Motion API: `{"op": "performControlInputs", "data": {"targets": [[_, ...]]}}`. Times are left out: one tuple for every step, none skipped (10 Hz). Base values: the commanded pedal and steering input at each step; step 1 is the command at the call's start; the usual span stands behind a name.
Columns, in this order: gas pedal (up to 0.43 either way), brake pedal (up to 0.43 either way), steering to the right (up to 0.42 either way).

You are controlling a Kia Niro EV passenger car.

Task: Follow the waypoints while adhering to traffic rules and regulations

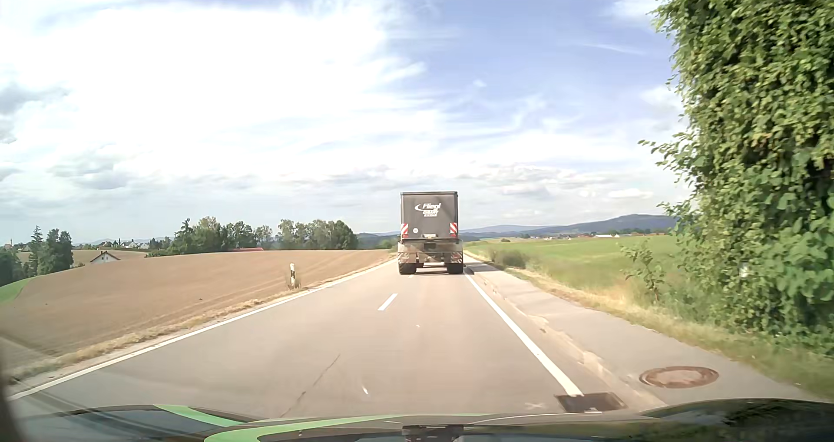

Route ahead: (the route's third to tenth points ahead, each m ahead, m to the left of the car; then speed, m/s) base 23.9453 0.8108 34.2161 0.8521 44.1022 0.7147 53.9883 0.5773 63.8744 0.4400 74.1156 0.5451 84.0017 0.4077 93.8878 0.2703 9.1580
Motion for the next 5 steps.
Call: {"op": "performControlInputs", "data": {"targets": [[0.028,0.0,-0.003],[0.028,0.0,-0.003],[0.028,0.0,-0.003],[0.028,0.0,-0.002],[0.028,0.0,-0.002]]}}
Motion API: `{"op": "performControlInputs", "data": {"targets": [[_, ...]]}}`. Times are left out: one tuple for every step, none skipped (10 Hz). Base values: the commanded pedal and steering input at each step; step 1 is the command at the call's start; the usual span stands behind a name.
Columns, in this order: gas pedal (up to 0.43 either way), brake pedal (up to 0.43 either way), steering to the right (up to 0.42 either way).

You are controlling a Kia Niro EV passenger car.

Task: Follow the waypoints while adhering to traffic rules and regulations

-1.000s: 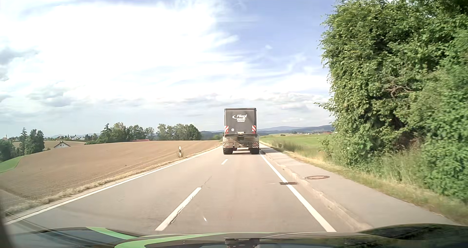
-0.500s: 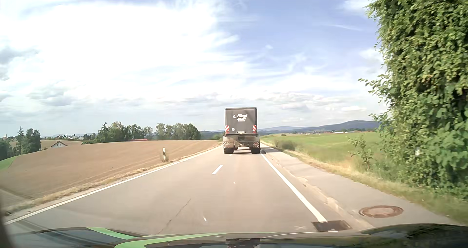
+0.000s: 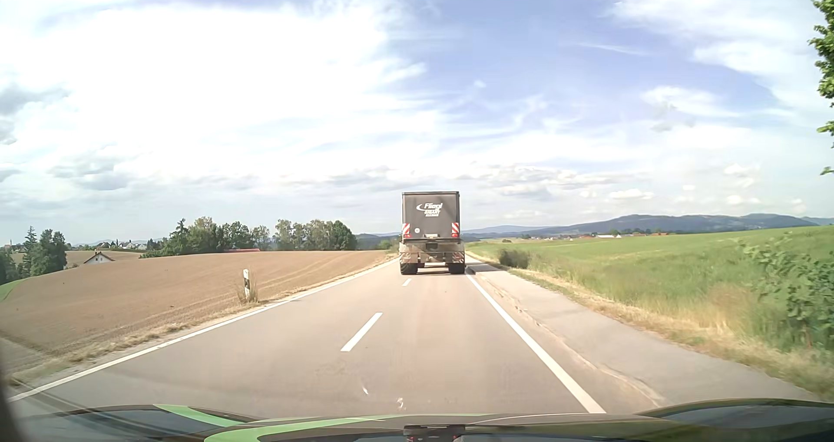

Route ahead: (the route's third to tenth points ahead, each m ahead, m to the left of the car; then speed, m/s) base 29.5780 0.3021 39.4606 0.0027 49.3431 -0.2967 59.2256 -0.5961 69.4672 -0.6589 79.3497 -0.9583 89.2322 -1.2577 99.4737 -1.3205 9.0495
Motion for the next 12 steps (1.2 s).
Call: {"op": "performControlInputs", "data": {"targets": [[0.028,0.0,-0.001],[0.028,0.0,-0.001],[0.028,0.0,-0.001],[0.0,0.0,-0.001],[0.0,0.0,-0.001],[0.0,0.0,0.0],[0.0,0.0,0.0],[0.0,0.0,0.0],[0.0,0.0,0.0],[0.0,0.0,0.0],[0.0,0.0,0.0],[0.0,0.0,0.0]]}}
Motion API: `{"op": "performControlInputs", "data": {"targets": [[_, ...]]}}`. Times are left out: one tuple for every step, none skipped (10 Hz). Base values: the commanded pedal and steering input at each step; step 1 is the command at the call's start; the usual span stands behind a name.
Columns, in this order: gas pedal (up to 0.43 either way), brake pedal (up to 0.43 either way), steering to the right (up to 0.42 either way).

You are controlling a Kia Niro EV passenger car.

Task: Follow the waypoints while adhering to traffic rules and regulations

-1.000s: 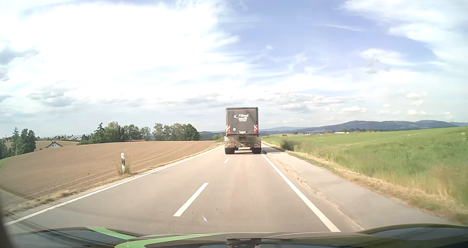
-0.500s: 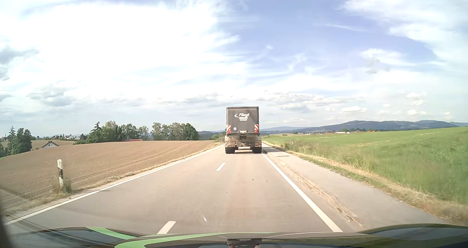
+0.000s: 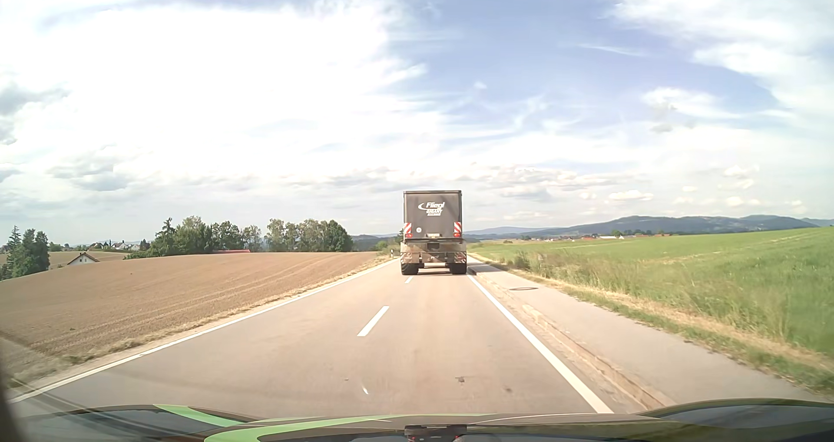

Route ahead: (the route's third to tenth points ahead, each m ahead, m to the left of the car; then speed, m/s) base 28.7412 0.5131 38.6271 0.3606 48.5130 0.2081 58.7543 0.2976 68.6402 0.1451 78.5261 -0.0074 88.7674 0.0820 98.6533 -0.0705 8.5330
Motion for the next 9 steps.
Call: {"op": "performControlInputs", "data": {"targets": [[0.0,0.0,0.0],[0.0,0.0,0.0],[0.0,0.0,0.0],[0.0,0.0,0.0],[0.0,0.0,0.001],[0.0,0.0,0.001],[0.0,0.0,0.001],[0.0,0.0,0.001],[0.0,0.0,0.001]]}}
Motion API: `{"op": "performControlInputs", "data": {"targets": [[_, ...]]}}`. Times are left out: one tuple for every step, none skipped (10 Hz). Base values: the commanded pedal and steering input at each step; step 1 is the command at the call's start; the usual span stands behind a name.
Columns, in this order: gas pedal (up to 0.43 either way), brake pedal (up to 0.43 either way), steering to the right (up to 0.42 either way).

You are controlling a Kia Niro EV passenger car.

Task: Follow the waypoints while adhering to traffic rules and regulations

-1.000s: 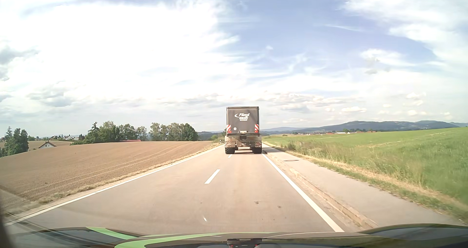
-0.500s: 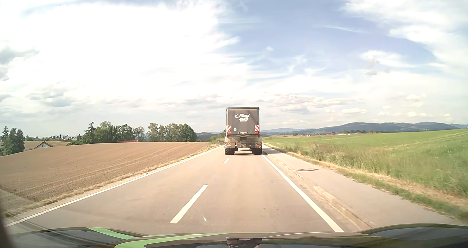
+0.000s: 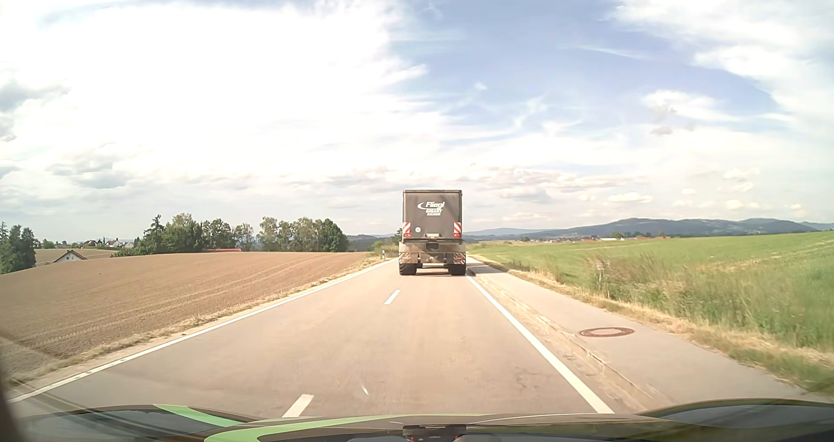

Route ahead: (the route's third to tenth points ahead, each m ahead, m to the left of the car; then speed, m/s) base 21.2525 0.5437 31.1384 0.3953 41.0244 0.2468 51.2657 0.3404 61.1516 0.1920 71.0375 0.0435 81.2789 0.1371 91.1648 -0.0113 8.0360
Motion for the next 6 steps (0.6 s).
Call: {"op": "performControlInputs", "data": {"targets": [[0.0,0.0,0.0],[0.0,0.0,0.0],[0.0,0.0,0.0],[0.0,0.0,0.0],[0.0,0.0,0.0],[0.0,0.0,-0.002]]}}
